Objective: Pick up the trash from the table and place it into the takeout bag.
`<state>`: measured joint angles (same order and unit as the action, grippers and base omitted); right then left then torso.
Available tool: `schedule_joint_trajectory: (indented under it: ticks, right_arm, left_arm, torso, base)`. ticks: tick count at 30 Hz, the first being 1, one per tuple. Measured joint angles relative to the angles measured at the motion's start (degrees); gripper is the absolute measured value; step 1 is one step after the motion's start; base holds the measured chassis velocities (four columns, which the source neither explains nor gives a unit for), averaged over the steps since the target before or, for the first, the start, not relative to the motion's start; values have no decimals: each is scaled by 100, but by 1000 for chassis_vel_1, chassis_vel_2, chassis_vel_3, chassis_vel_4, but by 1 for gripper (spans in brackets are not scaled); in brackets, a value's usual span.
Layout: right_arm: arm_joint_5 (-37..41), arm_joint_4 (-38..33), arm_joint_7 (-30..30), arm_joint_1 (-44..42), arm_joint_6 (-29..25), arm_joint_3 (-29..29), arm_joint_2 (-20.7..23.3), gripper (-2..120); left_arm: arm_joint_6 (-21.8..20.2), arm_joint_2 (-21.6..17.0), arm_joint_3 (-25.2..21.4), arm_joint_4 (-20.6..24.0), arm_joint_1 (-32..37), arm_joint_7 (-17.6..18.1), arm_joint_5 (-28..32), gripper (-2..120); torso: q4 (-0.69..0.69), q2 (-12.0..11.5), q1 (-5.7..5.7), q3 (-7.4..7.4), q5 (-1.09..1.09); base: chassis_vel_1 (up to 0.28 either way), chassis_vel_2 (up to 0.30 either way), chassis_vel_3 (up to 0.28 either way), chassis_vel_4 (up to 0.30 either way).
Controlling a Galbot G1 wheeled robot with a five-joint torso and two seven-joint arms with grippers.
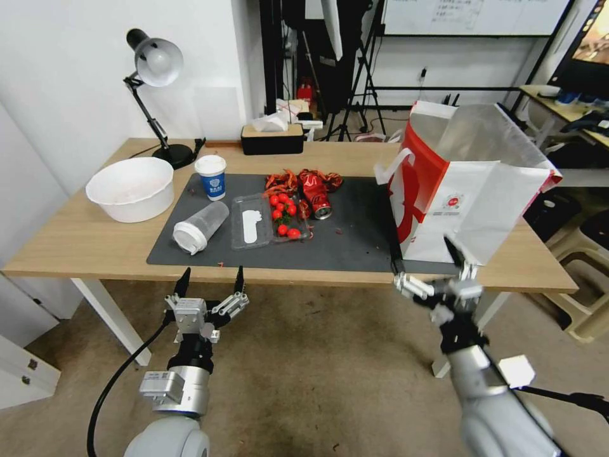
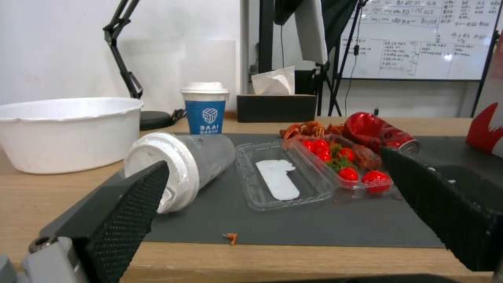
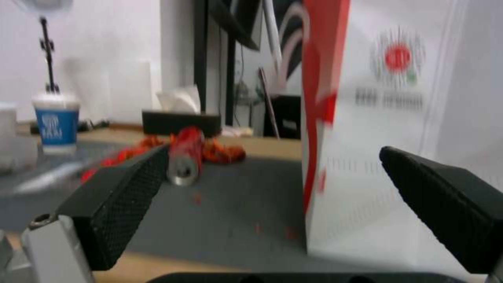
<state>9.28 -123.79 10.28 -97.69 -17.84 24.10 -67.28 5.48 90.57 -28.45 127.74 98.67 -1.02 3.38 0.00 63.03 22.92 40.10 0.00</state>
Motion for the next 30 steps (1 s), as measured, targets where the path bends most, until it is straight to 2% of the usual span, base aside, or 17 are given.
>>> schedule_joint_trajectory:
  ticks: [6,15,23,26,30]
  right_arm:
    - [-221,288,301,-221,-178,-346,-105,100]
    - [-278,444,370,-170,-230,-483,-131,100]
    - [223,299,445,476,375,-700,-39,100]
    - [784,236,466,1040,843,-864,48,100]
    - [1241,342,496,1628,1190,-1101,134,100]
  left_arm:
    - [7,-16,-18,-10,-6,7,13,100]
    - [7,-21,-33,-46,-19,10,22,100]
    - [7,-22,-38,-94,-39,14,26,100]
    - [9,-14,-38,-123,-52,15,28,100]
    - [11,0,-38,-149,-67,15,29,100]
  torso:
    - [0,0,-1,0,0]
    - [0,0,0,0,0]
    - [0,0,0,1,0]
    - [1,0,0,1,0]
    - [0,0,0,1,0]
  base:
    - [0,0,0,0]
    - [0,0,0,0]
    - [0,0,0,0]
    - [0,0,0,0]
    - [0,0,0,0]
